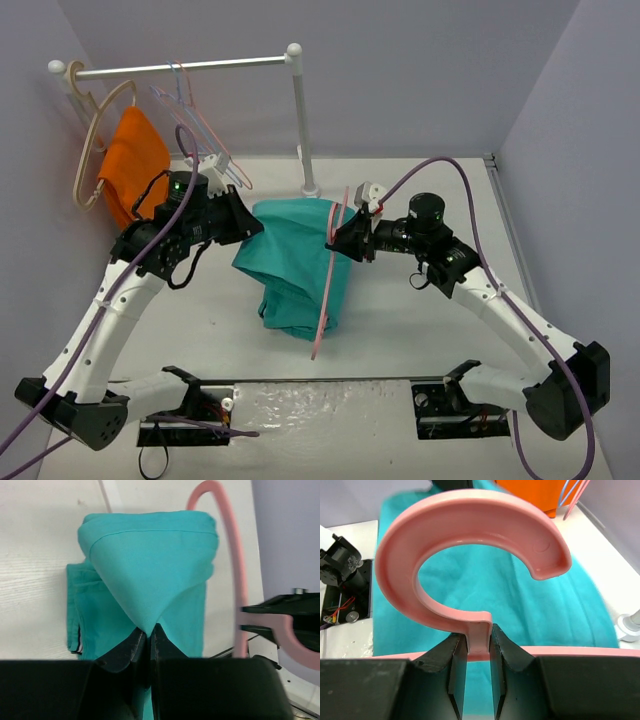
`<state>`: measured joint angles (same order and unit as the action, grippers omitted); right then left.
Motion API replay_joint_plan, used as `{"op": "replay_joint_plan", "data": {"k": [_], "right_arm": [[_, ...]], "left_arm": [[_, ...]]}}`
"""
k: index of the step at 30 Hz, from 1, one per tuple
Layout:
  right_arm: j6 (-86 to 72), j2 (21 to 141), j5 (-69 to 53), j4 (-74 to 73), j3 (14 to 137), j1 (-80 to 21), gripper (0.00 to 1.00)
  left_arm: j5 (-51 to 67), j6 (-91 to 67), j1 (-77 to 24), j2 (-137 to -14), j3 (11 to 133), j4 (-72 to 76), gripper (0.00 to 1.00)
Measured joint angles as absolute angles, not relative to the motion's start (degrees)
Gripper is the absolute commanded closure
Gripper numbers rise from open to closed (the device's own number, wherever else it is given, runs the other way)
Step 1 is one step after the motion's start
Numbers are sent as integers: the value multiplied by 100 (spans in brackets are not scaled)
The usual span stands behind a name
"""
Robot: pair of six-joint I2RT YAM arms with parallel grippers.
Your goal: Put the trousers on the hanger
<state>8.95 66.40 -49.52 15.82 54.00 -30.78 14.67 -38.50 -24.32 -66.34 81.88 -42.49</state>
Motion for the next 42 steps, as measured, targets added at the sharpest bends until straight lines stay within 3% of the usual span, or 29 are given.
{"op": "replay_joint_plan", "data": {"k": [7,16,27,42], "right_arm": [[983,6566,-4958,1233,5777,-2992,100],[1032,6528,-5001,1006,6065,-2985,100],[1079,6530,-5004,1010,6121,-2965,100],[1079,6558,-5043,1090,6121,-2965,100]], "left_arm": [[2233,-3672,-1216,-6582,7097,-3774,100],[3062,-3577,-669,-6623,6778,-3344,100],[3689,-3522,-443,-6851,8241,-3445,100],[3880,-3307,-443,-7144,9121,-3949,100]]}}
